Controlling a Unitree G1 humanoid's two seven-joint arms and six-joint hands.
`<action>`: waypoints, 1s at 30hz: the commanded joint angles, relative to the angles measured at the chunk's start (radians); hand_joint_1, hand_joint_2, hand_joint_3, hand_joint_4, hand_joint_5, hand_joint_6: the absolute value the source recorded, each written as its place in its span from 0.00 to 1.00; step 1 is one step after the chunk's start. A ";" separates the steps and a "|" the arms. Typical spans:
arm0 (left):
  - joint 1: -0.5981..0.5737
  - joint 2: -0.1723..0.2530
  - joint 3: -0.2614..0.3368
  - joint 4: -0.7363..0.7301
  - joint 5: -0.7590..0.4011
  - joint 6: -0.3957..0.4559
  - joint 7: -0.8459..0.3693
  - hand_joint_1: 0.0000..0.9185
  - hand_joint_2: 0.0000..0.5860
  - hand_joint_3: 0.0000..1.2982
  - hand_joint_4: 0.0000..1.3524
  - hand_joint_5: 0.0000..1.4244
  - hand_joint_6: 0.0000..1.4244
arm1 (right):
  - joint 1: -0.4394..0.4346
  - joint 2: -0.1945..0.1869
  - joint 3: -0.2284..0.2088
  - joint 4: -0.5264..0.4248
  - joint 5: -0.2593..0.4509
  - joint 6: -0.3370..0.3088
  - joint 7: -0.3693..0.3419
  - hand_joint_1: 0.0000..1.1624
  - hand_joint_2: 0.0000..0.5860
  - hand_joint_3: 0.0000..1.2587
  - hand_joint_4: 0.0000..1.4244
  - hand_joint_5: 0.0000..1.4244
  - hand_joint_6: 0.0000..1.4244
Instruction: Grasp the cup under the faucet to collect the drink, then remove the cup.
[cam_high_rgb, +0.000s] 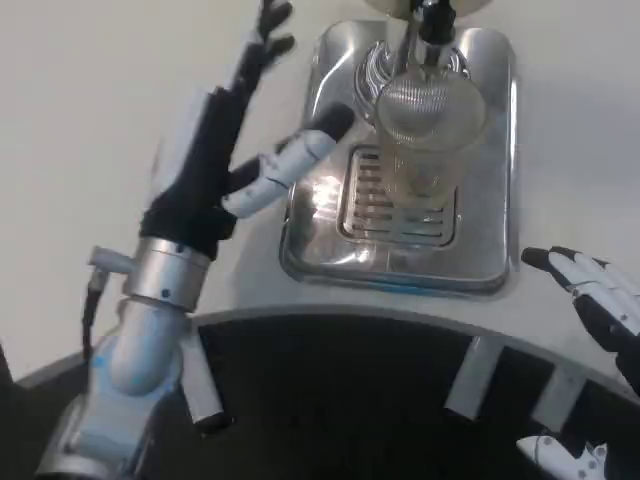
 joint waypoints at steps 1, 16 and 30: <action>0.055 0.040 0.054 -0.217 -0.118 0.194 -0.144 0.07 0.35 0.00 0.00 0.01 0.00 | 0.007 -0.005 0.009 -0.014 0.007 0.006 -0.009 0.58 0.53 0.07 0.03 0.02 0.05; 0.011 0.060 0.199 -0.723 -0.642 0.820 -0.288 0.00 0.31 0.00 0.00 0.00 0.00 | -0.055 -0.034 0.049 0.014 -0.004 0.041 -0.004 0.53 0.53 0.06 0.03 0.03 0.06; -0.086 -0.080 0.114 -0.758 -0.661 0.918 -0.227 0.00 0.31 0.00 0.00 0.00 0.00 | -0.063 -0.054 0.047 0.069 0.013 0.033 -0.052 0.50 0.53 0.05 0.03 0.03 0.07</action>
